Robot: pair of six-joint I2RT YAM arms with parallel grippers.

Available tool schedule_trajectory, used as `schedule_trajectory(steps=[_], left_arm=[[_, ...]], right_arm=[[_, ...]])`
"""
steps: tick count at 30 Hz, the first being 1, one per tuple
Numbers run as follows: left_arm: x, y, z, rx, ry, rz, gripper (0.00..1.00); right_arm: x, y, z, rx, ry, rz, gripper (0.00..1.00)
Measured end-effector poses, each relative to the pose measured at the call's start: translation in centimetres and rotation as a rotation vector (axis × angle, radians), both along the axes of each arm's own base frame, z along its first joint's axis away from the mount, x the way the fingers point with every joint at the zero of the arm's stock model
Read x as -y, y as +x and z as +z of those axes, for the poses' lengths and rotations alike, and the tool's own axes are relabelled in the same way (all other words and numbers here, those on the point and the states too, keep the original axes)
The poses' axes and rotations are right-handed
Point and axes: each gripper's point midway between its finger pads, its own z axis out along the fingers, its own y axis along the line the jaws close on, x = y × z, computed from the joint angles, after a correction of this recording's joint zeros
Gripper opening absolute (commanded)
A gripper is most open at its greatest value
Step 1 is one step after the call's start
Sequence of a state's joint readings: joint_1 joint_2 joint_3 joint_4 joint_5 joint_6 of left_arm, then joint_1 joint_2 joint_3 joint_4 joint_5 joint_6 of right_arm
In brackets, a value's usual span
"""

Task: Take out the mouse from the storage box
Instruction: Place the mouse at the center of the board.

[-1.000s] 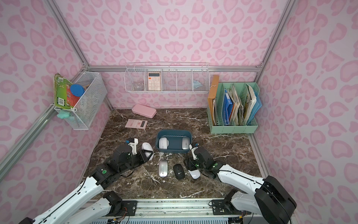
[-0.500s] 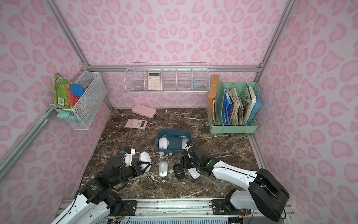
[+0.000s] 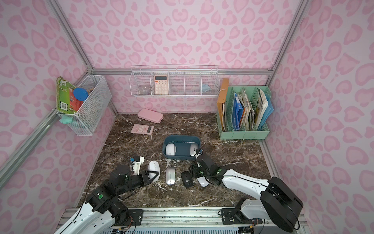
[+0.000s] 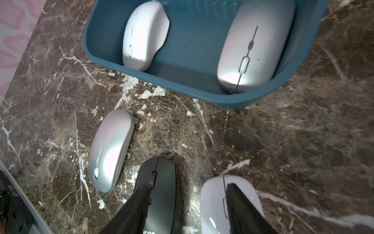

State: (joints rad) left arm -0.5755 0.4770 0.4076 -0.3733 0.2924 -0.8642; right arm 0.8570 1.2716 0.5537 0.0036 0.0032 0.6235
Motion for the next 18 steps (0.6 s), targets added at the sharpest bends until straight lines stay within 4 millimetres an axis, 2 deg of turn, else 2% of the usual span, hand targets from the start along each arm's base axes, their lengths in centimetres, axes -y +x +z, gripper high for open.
schedule_trajectory(steps=[4, 11, 18], left_arm=[[-0.1, 0.4, -1.5, -0.038, 0.037, 0.017, 0.21], [-0.2, 1.5, -5.6, -0.187, 0.116, 0.08, 0.22], [-0.6, 2.9, -7.8, -0.255, 0.131, 0.126, 0.23]], right_arm=[[0.1, -0.1, -0.2, -0.002, -0.003, 0.001, 0.64], [0.3, -0.2, -0.3, 0.001, -0.006, 0.001, 0.64], [0.4, -0.3, 0.4, 0.015, 0.008, -0.001, 0.64]])
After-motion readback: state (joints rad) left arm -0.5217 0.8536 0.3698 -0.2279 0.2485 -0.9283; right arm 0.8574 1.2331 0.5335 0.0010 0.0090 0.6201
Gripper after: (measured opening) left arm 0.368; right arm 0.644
